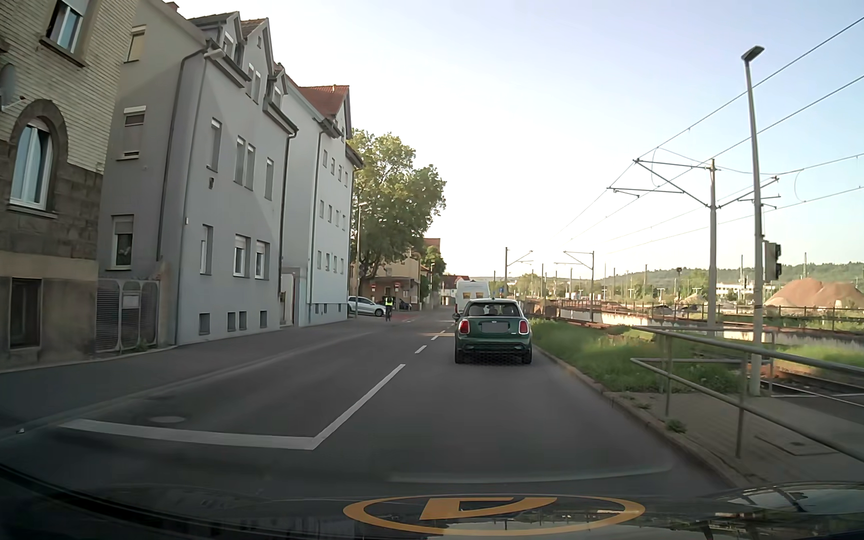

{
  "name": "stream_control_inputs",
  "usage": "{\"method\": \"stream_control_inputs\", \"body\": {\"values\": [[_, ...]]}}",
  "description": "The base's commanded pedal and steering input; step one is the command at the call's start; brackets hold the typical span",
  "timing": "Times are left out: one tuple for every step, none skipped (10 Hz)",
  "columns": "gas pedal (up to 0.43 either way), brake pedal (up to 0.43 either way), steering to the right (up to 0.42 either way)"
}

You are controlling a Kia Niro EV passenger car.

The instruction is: Follow the waypoints while adhering to traffic rules and regulations

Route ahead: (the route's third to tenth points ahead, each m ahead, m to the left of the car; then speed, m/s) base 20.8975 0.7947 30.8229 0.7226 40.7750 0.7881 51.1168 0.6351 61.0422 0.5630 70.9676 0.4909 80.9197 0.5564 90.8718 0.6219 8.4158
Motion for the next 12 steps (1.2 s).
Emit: {"method": "stream_control_inputs", "body": {"values": [[0.228,0.000,0.005],[0.240,0.000,0.005],[0.248,0.000,0.005],[0.260,0.000,0.005],[0.260,0.000,0.005],[0.260,0.000,0.005],[0.260,0.000,0.005],[0.268,0.000,0.005],[0.268,0.000,0.004],[0.268,0.000,0.002],[0.268,0.000,0.001],[0.268,0.000,0.001]]}}
